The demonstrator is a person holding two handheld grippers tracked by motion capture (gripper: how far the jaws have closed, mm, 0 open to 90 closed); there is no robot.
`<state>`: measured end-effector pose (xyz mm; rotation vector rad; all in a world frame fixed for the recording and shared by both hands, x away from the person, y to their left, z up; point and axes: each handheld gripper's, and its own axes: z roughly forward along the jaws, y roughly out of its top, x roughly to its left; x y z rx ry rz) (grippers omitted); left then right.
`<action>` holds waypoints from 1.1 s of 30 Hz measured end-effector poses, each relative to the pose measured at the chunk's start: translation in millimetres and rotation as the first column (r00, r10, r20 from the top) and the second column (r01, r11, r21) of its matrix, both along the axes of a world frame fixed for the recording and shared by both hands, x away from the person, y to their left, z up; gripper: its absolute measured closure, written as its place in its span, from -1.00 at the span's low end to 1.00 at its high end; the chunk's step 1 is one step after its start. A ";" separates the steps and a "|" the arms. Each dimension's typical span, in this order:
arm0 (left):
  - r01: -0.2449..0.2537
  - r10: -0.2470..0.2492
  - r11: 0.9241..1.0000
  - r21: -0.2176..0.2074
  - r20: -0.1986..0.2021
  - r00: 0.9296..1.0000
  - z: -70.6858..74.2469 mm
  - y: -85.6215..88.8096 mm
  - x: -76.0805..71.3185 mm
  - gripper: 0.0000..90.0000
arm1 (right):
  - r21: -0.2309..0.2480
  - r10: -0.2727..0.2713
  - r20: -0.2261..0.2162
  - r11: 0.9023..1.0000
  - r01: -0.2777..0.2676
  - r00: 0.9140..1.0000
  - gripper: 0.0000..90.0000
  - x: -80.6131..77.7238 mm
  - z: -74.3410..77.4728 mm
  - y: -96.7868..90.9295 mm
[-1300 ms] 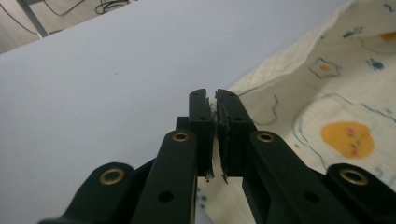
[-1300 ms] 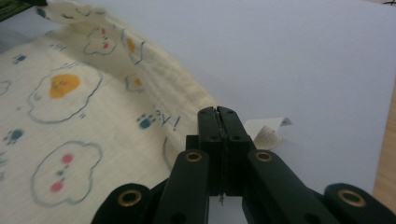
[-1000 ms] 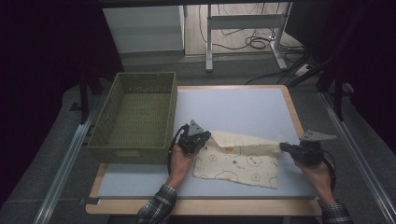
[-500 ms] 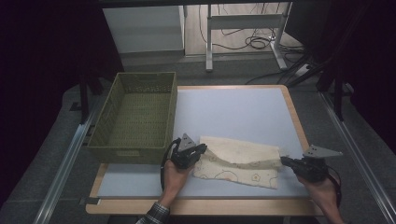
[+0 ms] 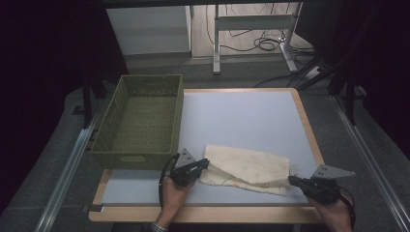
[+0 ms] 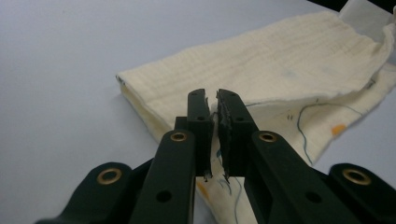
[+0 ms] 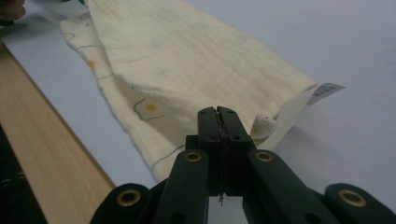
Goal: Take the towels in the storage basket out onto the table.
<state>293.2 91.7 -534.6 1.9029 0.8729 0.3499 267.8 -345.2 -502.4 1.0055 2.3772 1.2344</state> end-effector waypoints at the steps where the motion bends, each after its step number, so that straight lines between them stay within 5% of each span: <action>1: 0.002 -0.002 1.000 0.005 -0.003 1.000 -1.5 0.5 -2.0 0.85 | -0.004 0.003 0.000 1.000 -0.003 1.000 0.98 -1.3 -1.3 1.1; 8: 0.019 -0.019 1.000 0.006 -0.041 0.999 -5.4 8.8 -16.5 0.48 | 0.004 0.013 -0.043 1.000 -0.013 0.999 0.78 -14.6 -9.2 -1.8; 12: 0.040 -0.039 0.999 0.031 -0.044 0.998 1.5 7.2 -19.7 0.24 | 0.011 0.000 -0.031 1.000 0.001 1.000 0.66 -21.1 -0.2 -7.8; 16: 0.065 -0.062 0.996 0.057 -0.058 0.996 3.9 0.5 -16.0 0.22 | 0.031 0.006 -0.027 0.999 -0.005 1.000 0.62 -19.3 11.4 -5.4; 24: 0.067 -0.055 0.992 0.106 -0.113 0.992 -7.5 -2.8 -8.2 0.34 | 0.014 0.088 -0.043 0.996 -0.087 0.995 0.60 0.3 10.8 32.7; 33: 0.069 -0.057 0.994 0.090 -0.129 0.990 -9.1 -0.3 -6.5 0.37 | 0.011 0.179 -0.093 0.984 -0.179 0.979 0.59 27.9 2.4 85.0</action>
